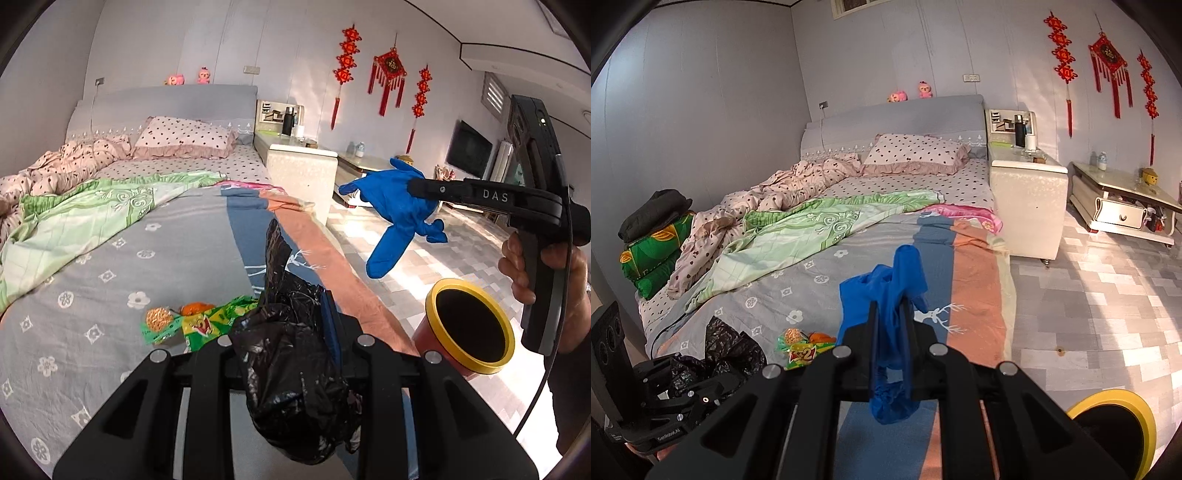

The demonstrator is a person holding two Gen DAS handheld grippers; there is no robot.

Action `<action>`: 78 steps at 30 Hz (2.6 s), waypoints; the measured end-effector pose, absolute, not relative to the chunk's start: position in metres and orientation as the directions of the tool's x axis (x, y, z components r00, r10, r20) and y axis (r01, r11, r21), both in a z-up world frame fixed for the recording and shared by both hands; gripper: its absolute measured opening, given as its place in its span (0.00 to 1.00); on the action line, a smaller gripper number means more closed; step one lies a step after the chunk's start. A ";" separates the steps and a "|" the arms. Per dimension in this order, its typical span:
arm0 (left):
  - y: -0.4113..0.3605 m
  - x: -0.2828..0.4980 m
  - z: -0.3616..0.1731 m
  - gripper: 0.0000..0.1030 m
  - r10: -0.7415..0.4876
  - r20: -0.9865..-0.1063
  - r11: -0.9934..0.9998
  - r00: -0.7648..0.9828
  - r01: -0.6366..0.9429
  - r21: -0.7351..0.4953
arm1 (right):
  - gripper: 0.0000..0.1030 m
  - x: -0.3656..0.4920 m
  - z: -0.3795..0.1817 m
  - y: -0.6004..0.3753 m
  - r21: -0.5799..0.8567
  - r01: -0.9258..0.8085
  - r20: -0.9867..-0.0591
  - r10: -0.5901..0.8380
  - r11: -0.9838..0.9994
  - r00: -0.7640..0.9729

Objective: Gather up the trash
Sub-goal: 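Lift the black bag and blue glove and carry them over the yellow bin, then open both tools to drop the bag and glove into the bin, then move both open tools back to the green chip bag and noodle packet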

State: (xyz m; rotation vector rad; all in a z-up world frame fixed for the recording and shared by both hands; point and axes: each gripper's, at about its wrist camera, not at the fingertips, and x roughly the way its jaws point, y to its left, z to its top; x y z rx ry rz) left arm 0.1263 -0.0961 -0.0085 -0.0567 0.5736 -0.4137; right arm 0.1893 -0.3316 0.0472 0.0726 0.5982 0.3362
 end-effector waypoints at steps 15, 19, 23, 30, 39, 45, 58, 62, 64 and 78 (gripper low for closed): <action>-0.207 0.151 0.048 0.25 -0.509 -0.479 0.852 0.715 0.497 -0.164 | 0.09 0.144 0.082 -0.467 0.174 -0.074 -0.465 0.148 0.982 0.873; -0.244 0.156 0.051 0.25 -0.540 -0.484 0.827 0.689 0.541 -0.153 | 0.09 0.132 0.078 -0.503 0.191 -0.007 -0.466 0.097 0.982 0.880; -0.287 0.158 0.050 0.26 -0.571 -0.495 0.797 0.655 0.587 -0.142 | 0.09 0.122 0.068 -0.538 0.212 0.062 -0.476 0.048 0.975 0.878; -0.368 0.166 0.033 0.26 -0.607 -0.536 0.746 0.587 0.653 -0.129 | 0.09 0.107 0.038 -0.579 0.204 0.164 -0.521 -0.035 0.965 0.853; -0.448 0.172 -0.021 0.26 -0.621 -0.605 0.702 0.498 0.696 -0.148 | 0.09 0.106 -0.022 -0.614 0.210 0.241 -0.607 -0.066 0.948 0.792; -0.468 0.181 -0.061 0.26 -0.627 -0.646 0.687 0.435 0.700 -0.195 | 0.09 0.112 -0.058 -0.632 0.213 0.294 -0.664 -0.083 0.932 0.743; -0.470 0.194 -0.082 0.67 -0.636 -0.652 0.673 0.413 0.711 -0.205 | 0.29 0.100 -0.076 -0.650 0.181 0.378 -0.693 -0.156 0.908 0.704; -0.453 0.199 -0.079 0.77 -0.628 -0.647 0.690 0.432 0.694 -0.207 | 0.40 0.095 -0.075 -0.650 0.174 0.405 -0.696 -0.179 0.898 0.695; -0.442 0.198 -0.077 0.81 -0.615 -0.646 0.707 0.451 0.679 -0.199 | 0.50 0.092 -0.074 -0.650 0.179 0.412 -0.692 -0.183 0.894 0.699; -0.305 0.235 -0.066 0.83 -0.465 -0.643 0.849 0.609 0.513 -0.128 | 0.60 0.109 -0.042 -0.569 0.231 0.239 -0.647 -0.034 0.943 0.762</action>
